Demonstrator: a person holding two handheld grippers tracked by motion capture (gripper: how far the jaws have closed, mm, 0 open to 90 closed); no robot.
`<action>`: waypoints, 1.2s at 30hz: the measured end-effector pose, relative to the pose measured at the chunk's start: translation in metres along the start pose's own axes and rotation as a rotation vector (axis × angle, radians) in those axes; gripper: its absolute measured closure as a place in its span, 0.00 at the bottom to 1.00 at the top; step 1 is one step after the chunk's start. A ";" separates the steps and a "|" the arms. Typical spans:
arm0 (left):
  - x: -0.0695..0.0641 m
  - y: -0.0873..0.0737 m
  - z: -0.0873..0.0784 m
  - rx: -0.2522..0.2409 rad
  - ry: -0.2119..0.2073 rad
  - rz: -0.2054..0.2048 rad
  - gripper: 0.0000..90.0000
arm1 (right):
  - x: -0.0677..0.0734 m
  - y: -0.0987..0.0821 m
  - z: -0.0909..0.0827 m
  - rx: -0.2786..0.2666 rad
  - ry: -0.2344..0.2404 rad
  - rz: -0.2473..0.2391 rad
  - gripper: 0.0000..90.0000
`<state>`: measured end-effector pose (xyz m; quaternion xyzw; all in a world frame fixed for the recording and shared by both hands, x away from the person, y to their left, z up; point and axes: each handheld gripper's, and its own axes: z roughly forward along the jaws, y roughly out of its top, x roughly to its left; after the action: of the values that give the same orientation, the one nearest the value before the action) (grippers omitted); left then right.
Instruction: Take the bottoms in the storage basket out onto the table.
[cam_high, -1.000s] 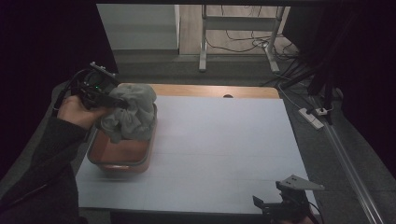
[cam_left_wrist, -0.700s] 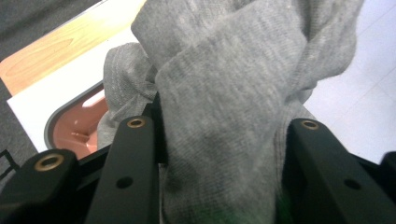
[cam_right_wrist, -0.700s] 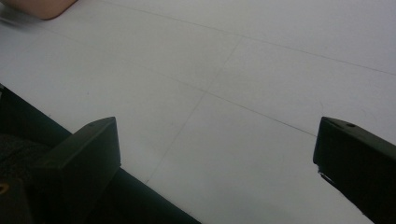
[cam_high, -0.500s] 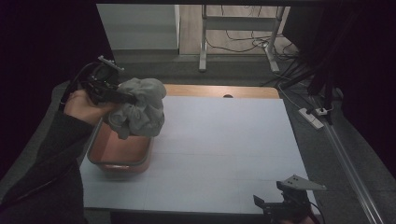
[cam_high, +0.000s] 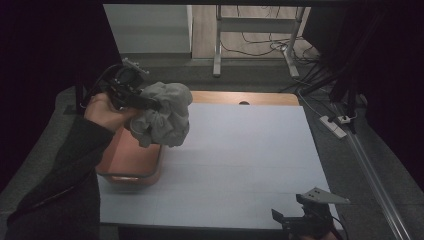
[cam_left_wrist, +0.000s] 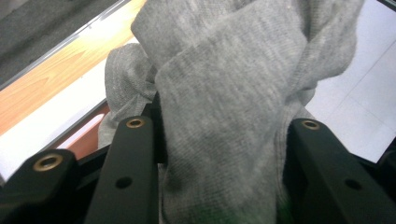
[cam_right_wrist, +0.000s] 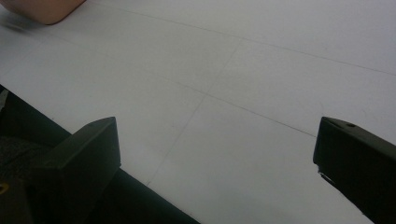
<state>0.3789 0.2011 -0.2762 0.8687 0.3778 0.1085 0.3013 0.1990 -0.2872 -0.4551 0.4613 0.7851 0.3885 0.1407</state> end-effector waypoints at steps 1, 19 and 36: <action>0.000 0.000 0.000 0.000 0.000 0.000 0.66 | 0.000 0.000 0.000 0.000 0.000 0.000 0.01; -0.018 0.012 0.013 -0.010 -0.027 0.043 0.66 | 0.001 0.002 0.003 0.004 0.004 -0.016 0.01; -0.042 0.028 0.048 0.004 -0.066 0.112 0.66 | 0.001 0.001 0.001 0.009 -0.003 -0.009 0.01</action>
<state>0.3862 0.1348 -0.2955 0.8922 0.3187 0.0958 0.3054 0.1991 -0.2854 -0.4551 0.4591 0.7887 0.3836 0.1417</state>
